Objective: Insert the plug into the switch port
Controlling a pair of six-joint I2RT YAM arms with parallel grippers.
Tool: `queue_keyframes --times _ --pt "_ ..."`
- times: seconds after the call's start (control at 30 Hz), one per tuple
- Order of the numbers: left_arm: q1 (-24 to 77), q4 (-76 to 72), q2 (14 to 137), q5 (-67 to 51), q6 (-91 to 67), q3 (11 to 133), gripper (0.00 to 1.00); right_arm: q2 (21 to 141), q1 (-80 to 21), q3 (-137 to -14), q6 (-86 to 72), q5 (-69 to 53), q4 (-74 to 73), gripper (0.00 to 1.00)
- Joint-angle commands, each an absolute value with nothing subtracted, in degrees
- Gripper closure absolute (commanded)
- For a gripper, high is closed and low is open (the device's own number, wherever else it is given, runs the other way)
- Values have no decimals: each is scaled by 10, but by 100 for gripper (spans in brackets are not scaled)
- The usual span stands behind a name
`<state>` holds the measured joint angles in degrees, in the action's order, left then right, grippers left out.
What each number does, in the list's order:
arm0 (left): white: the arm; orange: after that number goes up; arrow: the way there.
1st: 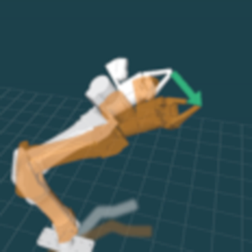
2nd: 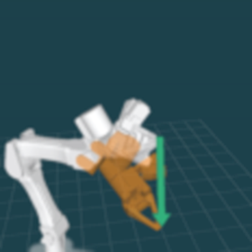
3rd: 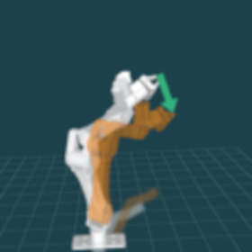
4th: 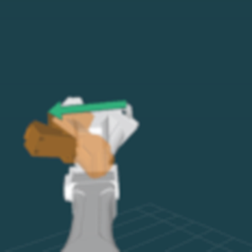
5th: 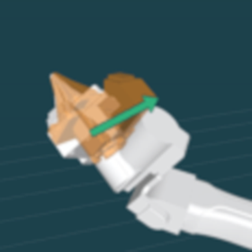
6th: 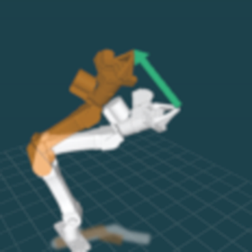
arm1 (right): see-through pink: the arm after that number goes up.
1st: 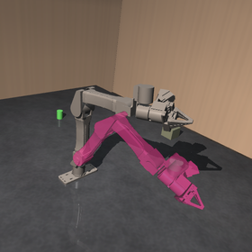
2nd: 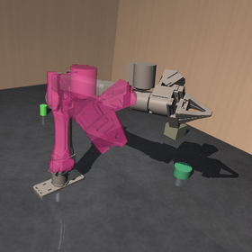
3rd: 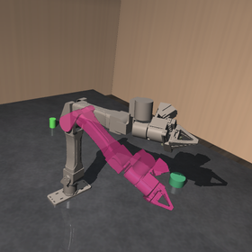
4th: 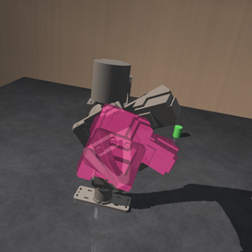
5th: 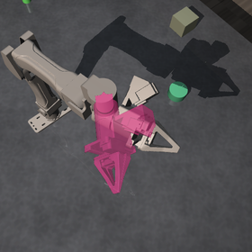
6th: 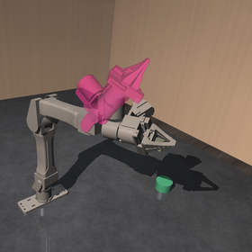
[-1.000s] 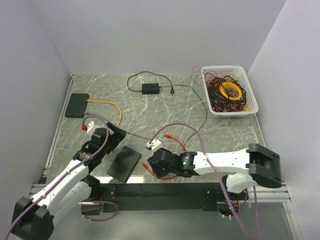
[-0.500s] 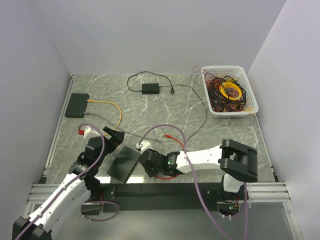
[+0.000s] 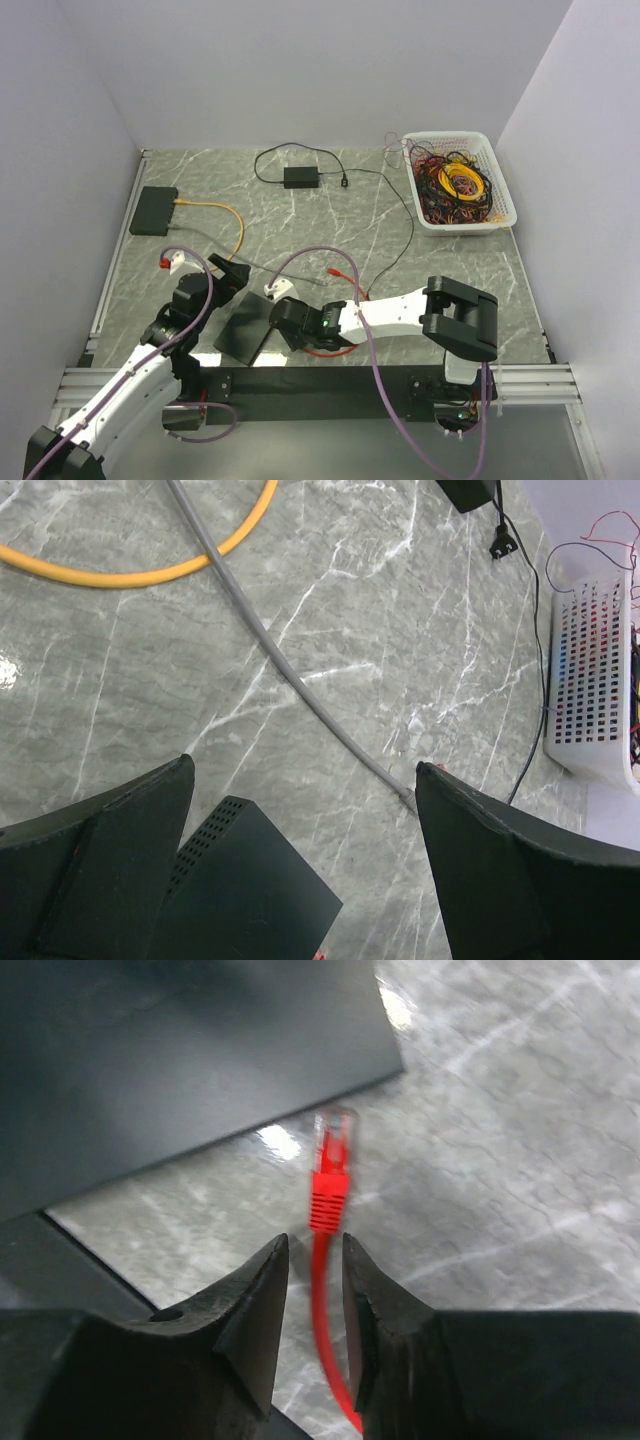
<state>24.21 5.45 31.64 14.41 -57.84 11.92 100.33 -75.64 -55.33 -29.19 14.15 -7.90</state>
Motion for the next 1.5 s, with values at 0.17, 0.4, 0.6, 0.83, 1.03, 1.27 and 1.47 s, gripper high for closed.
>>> queue_keyframes --times 0.17,0.4,0.6,0.83,1.03,1.27,1.47 --pt "243 26 311 142 -569 112 2 984 -759 -570 -300 187 -109 59" --pt "243 25 314 138 -570 109 2 1007 -759 -584 -299 182 -100 59" --pt "243 27 311 139 -570 106 2 1017 -759 -594 -296 177 -95 59" --pt "243 27 314 140 -570 106 2 1020 -756 -593 -297 165 -85 62" --pt "243 24 319 137 -570 106 2 1029 -750 -593 -300 156 -76 66" --pt "243 25 321 138 -570 106 3 1034 -745 -594 -302 156 -74 68" --pt "243 27 317 138 -570 105 2 1034 -739 -590 -306 156 -72 69"
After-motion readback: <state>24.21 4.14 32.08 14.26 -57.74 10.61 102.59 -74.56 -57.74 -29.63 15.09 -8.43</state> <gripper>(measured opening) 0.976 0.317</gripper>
